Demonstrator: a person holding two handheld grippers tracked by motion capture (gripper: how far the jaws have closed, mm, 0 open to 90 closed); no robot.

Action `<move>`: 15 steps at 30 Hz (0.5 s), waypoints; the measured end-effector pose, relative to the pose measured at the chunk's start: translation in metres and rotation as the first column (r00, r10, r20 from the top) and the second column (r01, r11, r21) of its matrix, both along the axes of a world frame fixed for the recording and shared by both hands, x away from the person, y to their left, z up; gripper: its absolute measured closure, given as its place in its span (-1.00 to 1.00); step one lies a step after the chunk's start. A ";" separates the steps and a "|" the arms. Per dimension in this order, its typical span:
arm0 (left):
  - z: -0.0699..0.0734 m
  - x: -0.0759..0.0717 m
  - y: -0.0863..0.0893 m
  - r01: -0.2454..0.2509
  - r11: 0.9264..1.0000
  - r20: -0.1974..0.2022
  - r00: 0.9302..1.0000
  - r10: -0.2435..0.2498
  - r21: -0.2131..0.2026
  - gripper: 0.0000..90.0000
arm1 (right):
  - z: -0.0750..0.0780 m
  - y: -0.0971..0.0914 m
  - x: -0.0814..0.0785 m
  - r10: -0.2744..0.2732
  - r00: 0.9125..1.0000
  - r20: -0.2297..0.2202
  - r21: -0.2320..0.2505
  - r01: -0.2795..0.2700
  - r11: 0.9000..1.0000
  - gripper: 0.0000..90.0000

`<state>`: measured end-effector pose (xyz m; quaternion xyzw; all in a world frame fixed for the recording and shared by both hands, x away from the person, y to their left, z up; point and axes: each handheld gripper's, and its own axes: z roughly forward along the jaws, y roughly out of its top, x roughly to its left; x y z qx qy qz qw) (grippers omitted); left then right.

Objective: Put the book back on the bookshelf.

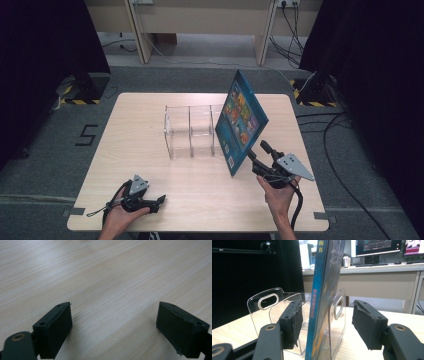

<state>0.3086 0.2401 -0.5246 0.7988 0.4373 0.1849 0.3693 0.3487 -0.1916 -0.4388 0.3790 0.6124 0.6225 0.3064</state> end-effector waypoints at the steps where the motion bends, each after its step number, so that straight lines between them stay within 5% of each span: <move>1: 0.000 0.000 0.000 0.000 1.000 0.000 1.000 0.000 0.000 -0.73 | 0.000 -0.001 -0.001 0.005 1.000 0.001 0.001 -0.005 1.000 -0.08; 15: 0.000 0.000 0.000 0.000 1.000 0.000 1.000 0.000 0.000 -0.73 | -0.003 -0.014 -0.012 0.004 1.000 -0.016 -0.012 -0.004 1.000 -0.26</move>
